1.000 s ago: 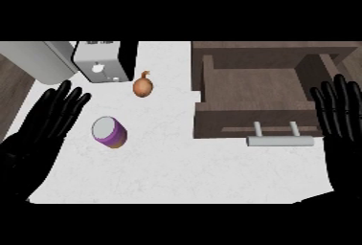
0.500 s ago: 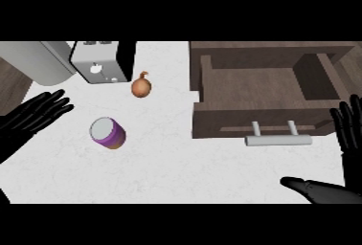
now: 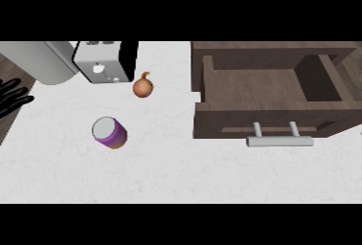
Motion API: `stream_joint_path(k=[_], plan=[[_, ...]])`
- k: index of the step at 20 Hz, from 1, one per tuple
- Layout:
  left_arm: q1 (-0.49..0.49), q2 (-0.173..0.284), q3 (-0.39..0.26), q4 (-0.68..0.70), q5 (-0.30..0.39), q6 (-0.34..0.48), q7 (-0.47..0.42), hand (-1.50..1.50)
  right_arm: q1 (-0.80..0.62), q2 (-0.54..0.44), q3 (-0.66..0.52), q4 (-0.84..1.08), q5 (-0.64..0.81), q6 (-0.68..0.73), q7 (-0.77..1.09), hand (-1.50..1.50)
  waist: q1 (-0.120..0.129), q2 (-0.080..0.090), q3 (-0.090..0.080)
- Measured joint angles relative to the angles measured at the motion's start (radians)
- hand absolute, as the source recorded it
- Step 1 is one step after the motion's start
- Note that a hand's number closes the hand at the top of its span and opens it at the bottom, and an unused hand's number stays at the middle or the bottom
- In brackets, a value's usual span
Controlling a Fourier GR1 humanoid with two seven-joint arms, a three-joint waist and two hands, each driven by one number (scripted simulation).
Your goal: Pick up the can, place it into the drawer and close the drawer
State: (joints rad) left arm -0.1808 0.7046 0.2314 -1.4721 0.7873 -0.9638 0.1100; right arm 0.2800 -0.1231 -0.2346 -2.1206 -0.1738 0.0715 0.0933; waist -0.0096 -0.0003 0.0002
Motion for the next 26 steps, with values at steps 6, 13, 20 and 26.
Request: stream_joint_path(k=[6, 13, 20, 26], plan=[[-0.051, 0.026, -0.019, 0.087, 0.108, 0.024, 0.088, -1.5, 0.029, -0.01, -0.059, 0.006, -0.052, 0.053, -0.017, -1.5, 0.0, 0.0, 0.0], [-0.072, 0.054, -0.077, 0.131, 0.29, 0.071, 0.228, -1.5, 0.09, -0.01, -0.115, -0.009, -0.096, 0.115, -0.034, -1.5, 0.001, -0.001, 0.001], [-0.099, 0.003, -0.117, 0.126, 0.317, 0.134, 0.312, -1.5, 0.125, -0.015, -0.195, -0.017, -0.175, 0.186, -0.033, -1.5, 0.001, -0.001, 0.0], [-0.141, -0.086, -0.127, 0.164, 0.222, 0.153, 0.315, -1.5, 0.135, -0.008, -0.245, -0.005, -0.197, 0.236, -0.04, -1.5, 0.0, 0.0, 0.0]])
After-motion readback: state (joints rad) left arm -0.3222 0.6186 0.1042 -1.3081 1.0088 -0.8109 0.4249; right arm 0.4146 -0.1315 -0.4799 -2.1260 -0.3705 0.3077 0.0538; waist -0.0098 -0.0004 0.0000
